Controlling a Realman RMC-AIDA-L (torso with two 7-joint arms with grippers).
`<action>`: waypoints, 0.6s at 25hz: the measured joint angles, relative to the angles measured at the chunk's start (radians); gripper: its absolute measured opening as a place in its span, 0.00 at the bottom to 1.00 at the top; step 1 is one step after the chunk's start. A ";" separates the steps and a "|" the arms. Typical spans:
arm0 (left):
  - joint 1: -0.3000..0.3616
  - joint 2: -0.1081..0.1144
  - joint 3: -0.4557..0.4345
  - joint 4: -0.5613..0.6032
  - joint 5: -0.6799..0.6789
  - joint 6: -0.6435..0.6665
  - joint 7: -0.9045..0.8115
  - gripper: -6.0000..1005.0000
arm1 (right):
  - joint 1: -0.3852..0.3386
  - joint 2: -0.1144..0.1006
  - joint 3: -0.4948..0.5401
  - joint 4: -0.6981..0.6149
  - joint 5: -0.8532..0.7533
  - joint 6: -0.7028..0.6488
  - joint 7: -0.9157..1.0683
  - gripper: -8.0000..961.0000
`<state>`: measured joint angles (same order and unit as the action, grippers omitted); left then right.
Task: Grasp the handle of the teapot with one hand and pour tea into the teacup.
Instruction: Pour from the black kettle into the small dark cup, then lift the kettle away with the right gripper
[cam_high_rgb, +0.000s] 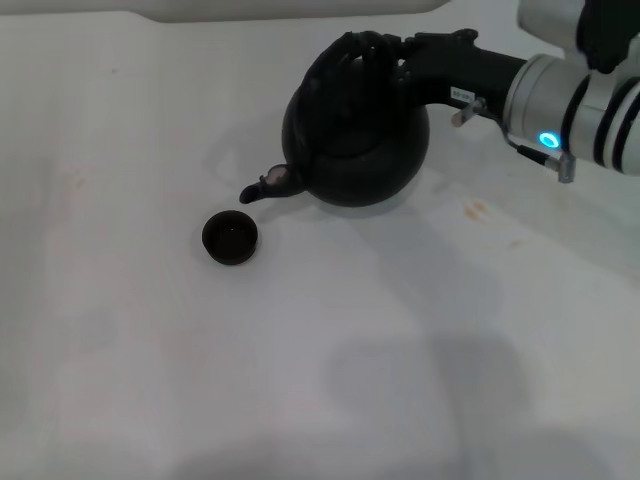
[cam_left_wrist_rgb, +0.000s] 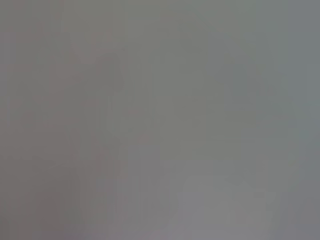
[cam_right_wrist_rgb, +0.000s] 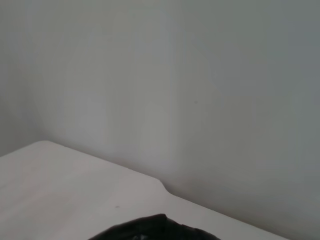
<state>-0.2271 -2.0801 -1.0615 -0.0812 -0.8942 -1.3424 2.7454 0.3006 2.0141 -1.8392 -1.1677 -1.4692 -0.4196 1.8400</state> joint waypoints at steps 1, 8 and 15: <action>-0.001 0.000 0.000 0.000 0.000 0.001 0.000 0.83 | 0.002 0.000 -0.008 -0.003 -0.001 0.007 -0.001 0.24; -0.003 -0.001 0.000 0.000 0.002 0.003 0.002 0.83 | 0.010 0.000 -0.063 -0.016 -0.002 0.062 -0.021 0.24; -0.006 -0.001 0.000 0.001 0.029 0.006 0.003 0.83 | 0.012 0.000 -0.108 -0.047 -0.002 0.115 -0.069 0.24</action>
<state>-0.2331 -2.0814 -1.0615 -0.0804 -0.8650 -1.3359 2.7484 0.3129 2.0141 -1.9474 -1.2145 -1.4711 -0.3045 1.7712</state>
